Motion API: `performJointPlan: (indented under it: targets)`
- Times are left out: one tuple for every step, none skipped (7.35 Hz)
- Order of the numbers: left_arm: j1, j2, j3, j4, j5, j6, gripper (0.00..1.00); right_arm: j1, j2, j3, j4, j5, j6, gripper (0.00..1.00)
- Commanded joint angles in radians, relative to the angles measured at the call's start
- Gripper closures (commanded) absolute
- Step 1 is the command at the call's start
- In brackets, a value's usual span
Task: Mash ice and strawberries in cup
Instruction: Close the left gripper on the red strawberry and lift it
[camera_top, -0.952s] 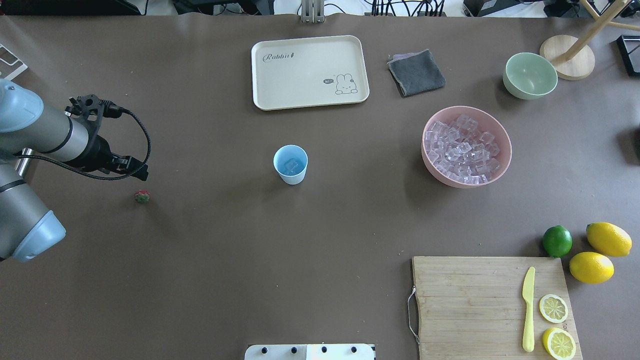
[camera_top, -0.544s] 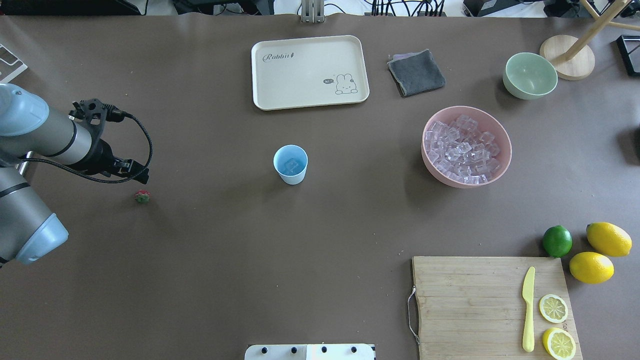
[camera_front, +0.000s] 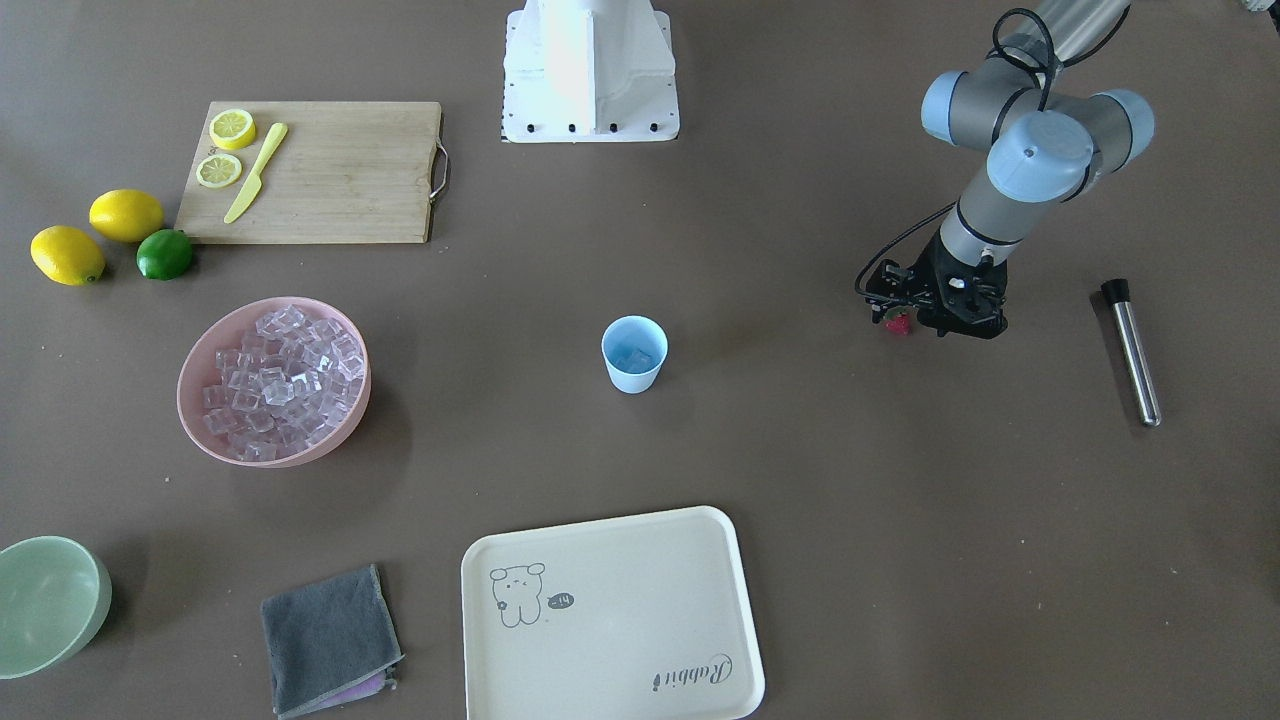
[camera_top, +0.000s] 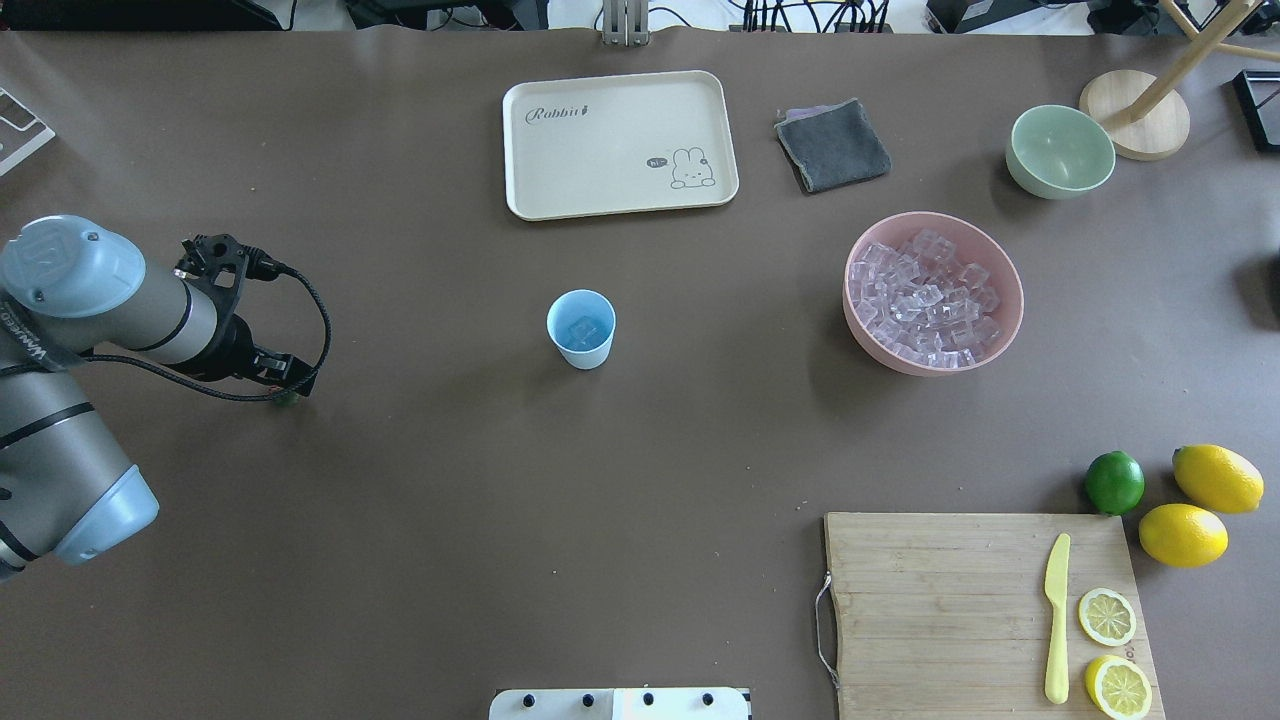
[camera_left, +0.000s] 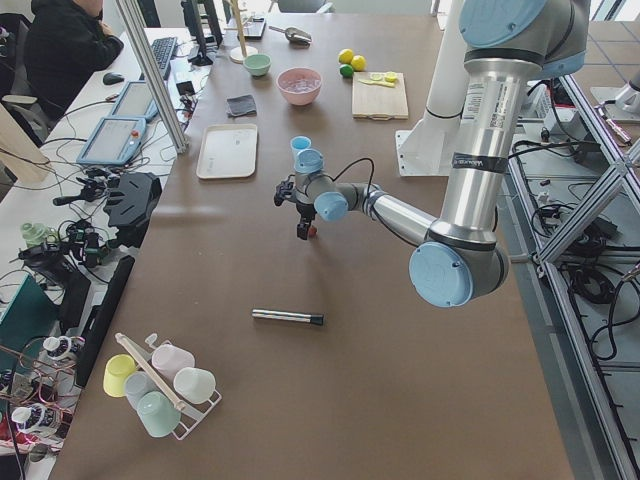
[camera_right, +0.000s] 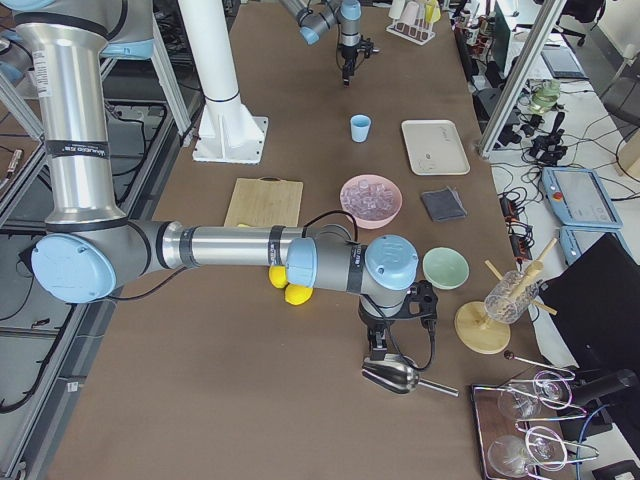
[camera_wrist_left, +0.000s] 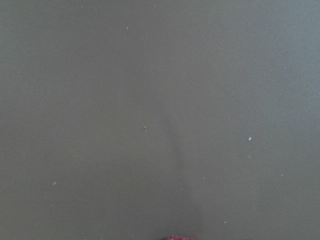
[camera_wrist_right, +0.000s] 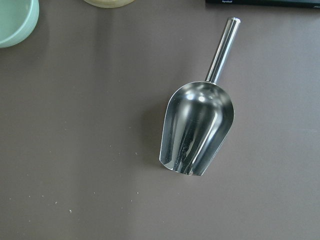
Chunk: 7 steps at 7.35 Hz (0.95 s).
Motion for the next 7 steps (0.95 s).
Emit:
performJointPlan:
  targets:
    - [0.012, 0.002, 0.003, -0.013, 0.004, 0.000, 0.20, 0.000, 0.000, 0.001, 0.000, -0.003, -0.002, 0.01]
    - [0.014, -0.003, 0.003, -0.013, 0.004, 0.000, 0.38, 0.000, 0.000, 0.001, 0.000, -0.003, -0.003, 0.01]
    - [0.018, -0.004, 0.003, -0.013, 0.004, 0.002, 0.56, 0.000, -0.001, 0.001, 0.000, -0.005, -0.005, 0.01]
    - [0.020, -0.004, 0.003, -0.013, 0.006, 0.006, 0.62, 0.000, -0.003, 0.001, 0.000, -0.003, -0.005, 0.01]
    - [0.020, -0.004, -0.004, -0.011, 0.004, 0.011, 0.64, 0.000, -0.006, 0.001, 0.000, -0.003, -0.005, 0.01]
    - [0.017, -0.018, -0.008, -0.009, 0.001, 0.012, 0.64, 0.000, -0.007, 0.001, 0.000, -0.003, -0.005, 0.01]
    - [0.006, -0.029, -0.021, 0.006, -0.005, 0.011, 0.64, 0.002, -0.007, 0.003, 0.000, -0.003, -0.005, 0.01]
